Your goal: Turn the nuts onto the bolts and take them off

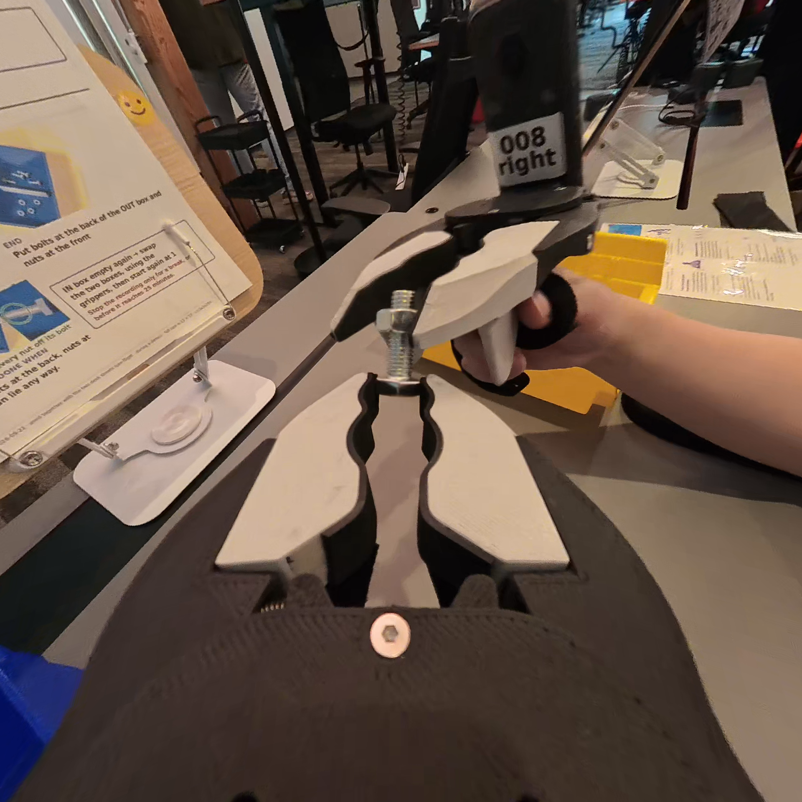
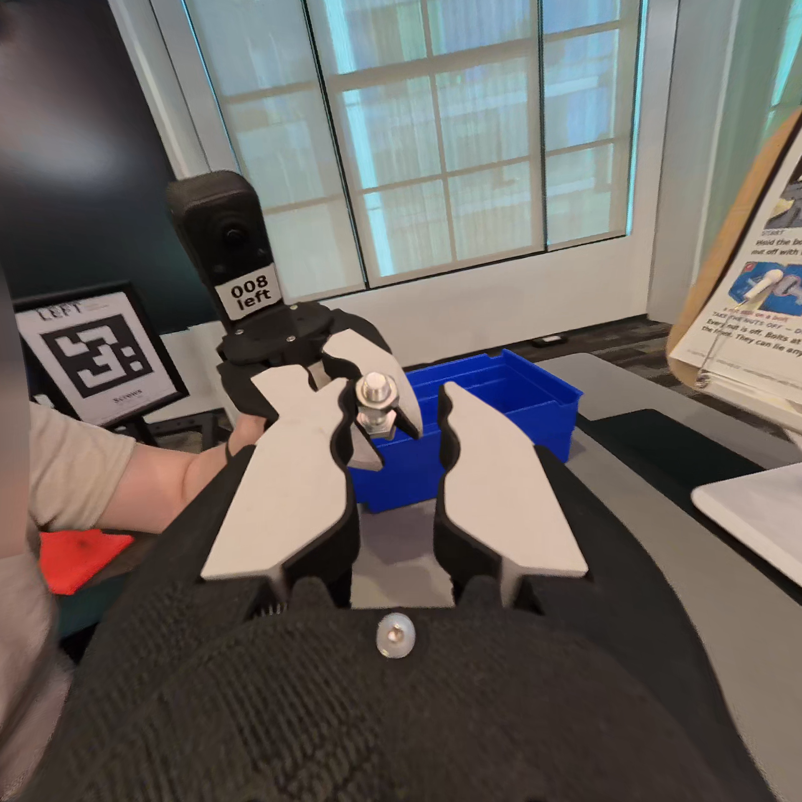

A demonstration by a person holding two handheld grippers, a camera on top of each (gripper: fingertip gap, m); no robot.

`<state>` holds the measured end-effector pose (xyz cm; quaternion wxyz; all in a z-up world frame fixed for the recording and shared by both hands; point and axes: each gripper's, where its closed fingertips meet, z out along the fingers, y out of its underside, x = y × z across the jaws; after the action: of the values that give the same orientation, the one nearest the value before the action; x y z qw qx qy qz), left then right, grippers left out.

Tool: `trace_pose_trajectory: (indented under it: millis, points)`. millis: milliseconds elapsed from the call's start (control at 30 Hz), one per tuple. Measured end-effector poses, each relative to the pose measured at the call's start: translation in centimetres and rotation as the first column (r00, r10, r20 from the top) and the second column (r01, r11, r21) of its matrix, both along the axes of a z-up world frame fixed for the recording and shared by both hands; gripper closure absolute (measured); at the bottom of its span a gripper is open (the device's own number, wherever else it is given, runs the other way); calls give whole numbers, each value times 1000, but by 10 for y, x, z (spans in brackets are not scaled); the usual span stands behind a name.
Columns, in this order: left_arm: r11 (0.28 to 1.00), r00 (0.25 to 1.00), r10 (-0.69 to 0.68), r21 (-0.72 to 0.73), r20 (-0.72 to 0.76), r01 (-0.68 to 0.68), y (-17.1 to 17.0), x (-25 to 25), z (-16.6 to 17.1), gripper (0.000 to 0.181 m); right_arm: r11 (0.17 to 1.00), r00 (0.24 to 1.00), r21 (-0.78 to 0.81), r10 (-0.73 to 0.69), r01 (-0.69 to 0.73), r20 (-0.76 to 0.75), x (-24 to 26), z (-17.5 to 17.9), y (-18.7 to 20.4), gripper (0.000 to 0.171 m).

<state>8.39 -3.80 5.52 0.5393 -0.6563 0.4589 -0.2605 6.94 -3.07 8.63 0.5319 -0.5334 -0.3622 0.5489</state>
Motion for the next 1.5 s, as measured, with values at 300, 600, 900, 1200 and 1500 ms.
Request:
trace_pose_trajectory:
  millis: [300, 600, 900, 1200, 1500]
  points:
    - [996, 993, -62, -58, 96, 67, -6, -1, 9, 164, 998, 997, -5, 58, -58, -41, -1, 9, -12, 135]
    - [970, 955, -156, -142, 253, 195, -17, 1, 22, 164, 999, 998, -16, 51, -52, -34, 14, 13, -9, 134]
    - [941, 905, -229, -156, 357, 300, -28, 1, 36, 164, 998, 997, -30, 45, -47, -69, 14, 20, -9, 135]
    - [925, 861, -248, -157, 445, 347, -32, -2, 46, 164, 999, 990, 17, 34, -32, -135, -3, 42, -29, 130]
    - [896, 804, -295, -143, 517, 420, -40, -5, 56, 164, 994, 960, -33, 93, -105, -263, 5, 49, -29, 128]
